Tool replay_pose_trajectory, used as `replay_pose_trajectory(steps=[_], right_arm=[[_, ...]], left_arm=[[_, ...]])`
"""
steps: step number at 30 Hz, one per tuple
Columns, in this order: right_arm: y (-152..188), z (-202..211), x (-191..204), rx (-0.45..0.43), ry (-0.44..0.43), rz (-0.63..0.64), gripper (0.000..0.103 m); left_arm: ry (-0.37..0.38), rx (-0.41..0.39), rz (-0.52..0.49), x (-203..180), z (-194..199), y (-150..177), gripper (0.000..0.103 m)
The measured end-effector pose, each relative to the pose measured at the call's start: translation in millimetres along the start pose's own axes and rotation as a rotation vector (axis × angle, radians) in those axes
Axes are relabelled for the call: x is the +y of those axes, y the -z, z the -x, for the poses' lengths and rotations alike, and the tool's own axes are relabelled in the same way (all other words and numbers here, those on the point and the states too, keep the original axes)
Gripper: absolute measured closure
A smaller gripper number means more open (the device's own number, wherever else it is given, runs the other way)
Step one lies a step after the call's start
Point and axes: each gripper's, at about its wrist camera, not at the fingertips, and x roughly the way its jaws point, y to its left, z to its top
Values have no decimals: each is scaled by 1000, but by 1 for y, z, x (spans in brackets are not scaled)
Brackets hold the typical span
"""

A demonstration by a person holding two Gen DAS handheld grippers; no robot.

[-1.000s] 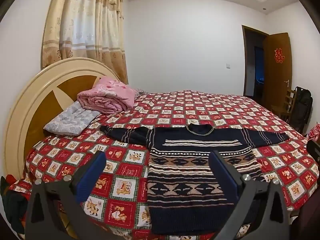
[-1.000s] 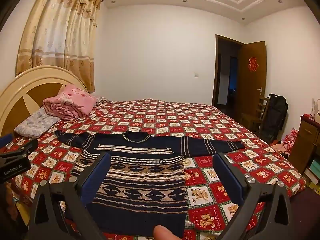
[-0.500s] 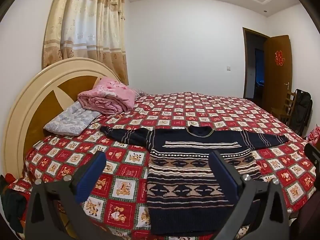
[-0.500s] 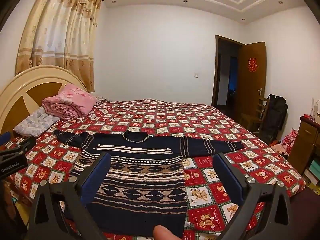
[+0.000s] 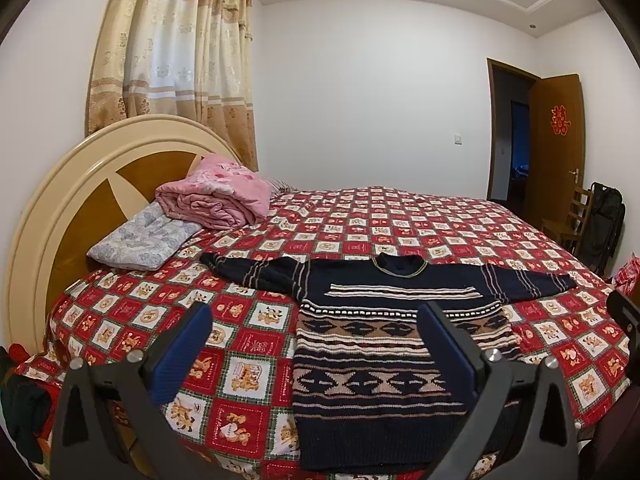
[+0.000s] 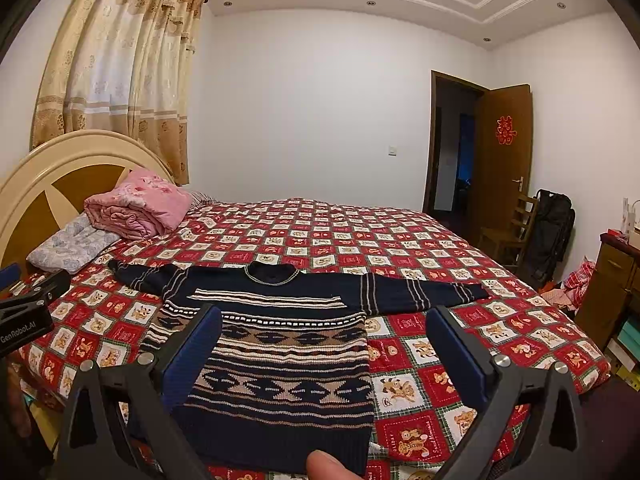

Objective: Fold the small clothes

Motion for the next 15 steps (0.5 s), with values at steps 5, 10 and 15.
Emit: replay_pose_trajectory(steps=[5,10,15], right_arm=[[-1,-1,-1,0,-1,-2,1],[-1,0,0,-1,1,0,1],[0,0,0,-2,0,1,1]], left_arm=[[-1,-1,0,0,0,0,0],[-1,-1,1,0,0,0,0],[-1,-2,2,0,0,0,0]])
